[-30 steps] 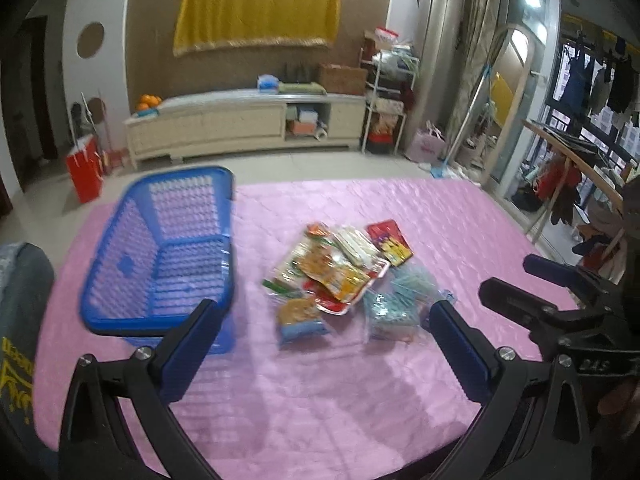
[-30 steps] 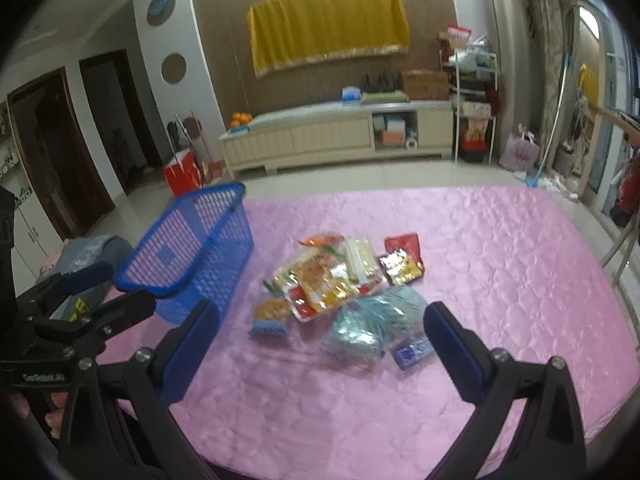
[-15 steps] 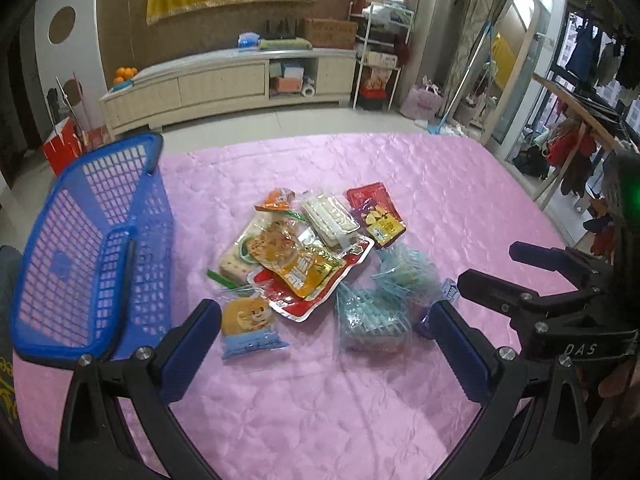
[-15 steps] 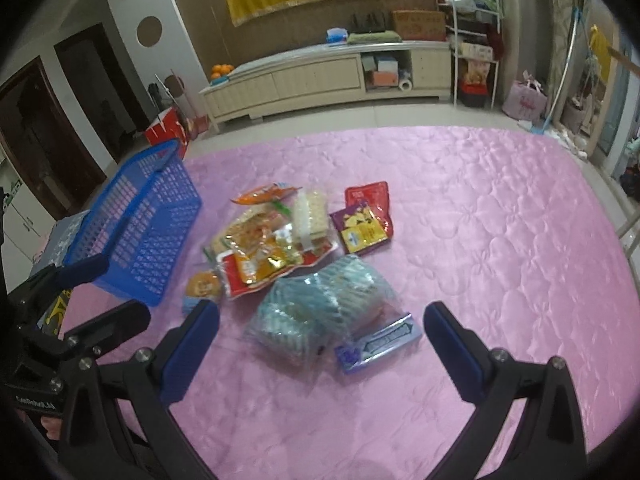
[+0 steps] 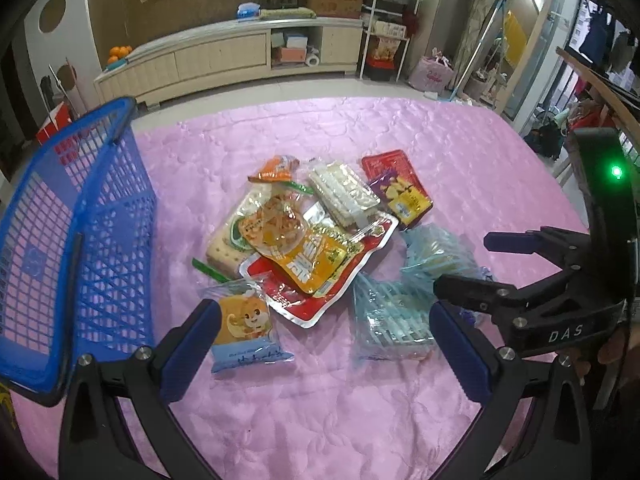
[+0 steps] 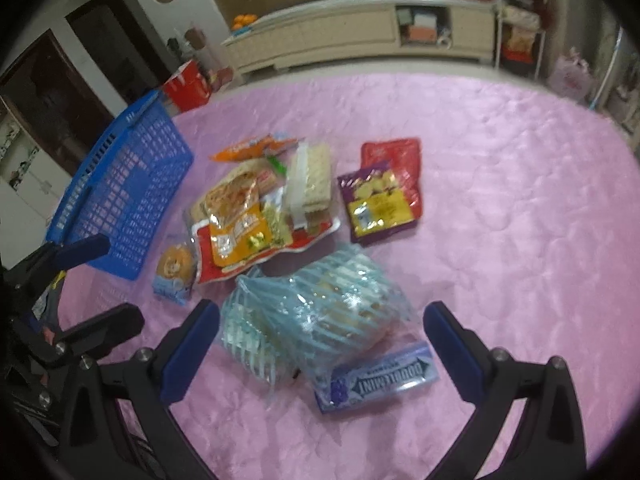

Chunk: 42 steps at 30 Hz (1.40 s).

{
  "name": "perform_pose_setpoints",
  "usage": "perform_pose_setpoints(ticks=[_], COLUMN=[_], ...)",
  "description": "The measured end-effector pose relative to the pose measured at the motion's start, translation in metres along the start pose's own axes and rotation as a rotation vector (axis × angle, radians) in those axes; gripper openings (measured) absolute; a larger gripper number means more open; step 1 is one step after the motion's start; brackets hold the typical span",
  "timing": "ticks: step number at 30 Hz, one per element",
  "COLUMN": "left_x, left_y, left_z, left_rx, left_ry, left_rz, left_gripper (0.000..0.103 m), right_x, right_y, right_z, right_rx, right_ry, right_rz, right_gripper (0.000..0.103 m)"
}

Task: Organize snacks
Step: 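Grasp the clear bag of blue wafers with the right tool while the left tool approaches the striped bag, then grasp the light blue striped bag with the left tool while the right tool lifts its bag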

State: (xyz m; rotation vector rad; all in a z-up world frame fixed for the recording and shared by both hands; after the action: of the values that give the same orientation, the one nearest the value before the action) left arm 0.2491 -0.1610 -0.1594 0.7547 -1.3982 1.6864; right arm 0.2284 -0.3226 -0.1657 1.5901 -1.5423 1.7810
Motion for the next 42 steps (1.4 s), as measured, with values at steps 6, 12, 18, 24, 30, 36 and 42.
perform_pose_setpoints(ticks=[6, 12, 18, 24, 30, 36, 42], left_x=[-0.011, -0.021, -0.018, -0.014, -0.022, -0.039, -0.061], left_y=[0.001, 0.008, 0.014, 0.017, 0.021, 0.023, 0.03], left_z=[-0.003, 0.0, 0.004, 0.01, 0.028, 0.049, 0.061], left_rx=[0.003, -0.031, -0.041, -0.053, -0.104, -0.162, -0.228], left_ry=[0.018, 0.027, 0.045, 0.055, 0.065, 0.073, 0.029], left_rz=[-0.031, -0.06, -0.064, -0.067, -0.097, -0.151, -0.192], left_gripper=[0.103, 0.103, 0.103, 0.103, 0.103, 0.103, 0.103], right_x=[-0.024, -0.032, -0.016, 0.01, 0.041, 0.057, 0.056], right_y=[-0.004, 0.0, 0.012, 0.019, 0.038, 0.049, 0.058], right_z=[0.007, 0.021, 0.03, 0.031, 0.032, 0.03, 0.033], right_rx=[0.031, 0.068, 0.013, -0.019, -0.101, -0.133, -0.146], right_ry=[-0.102, -0.044, 0.022, 0.116, 0.216, 0.318, 0.331], right_rz=[-0.059, -0.095, -0.044, 0.04, 0.094, 0.117, 0.124], right_gripper=[0.103, 0.08, 0.041, 0.04, 0.04, 0.04, 0.04])
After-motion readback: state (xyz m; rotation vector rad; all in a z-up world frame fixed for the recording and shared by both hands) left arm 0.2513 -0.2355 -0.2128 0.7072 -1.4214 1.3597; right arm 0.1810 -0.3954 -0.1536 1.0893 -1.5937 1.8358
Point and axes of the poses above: each gripper's, at about its wrist camera, not at the fingertips, and x roughly against the way its jaws point, z to its right, y to its underside, the point moved 6 cm from there along -x, roughly the way its jaws point, and after that the axes turned 13 degrees about x, right-handed, at the moved point
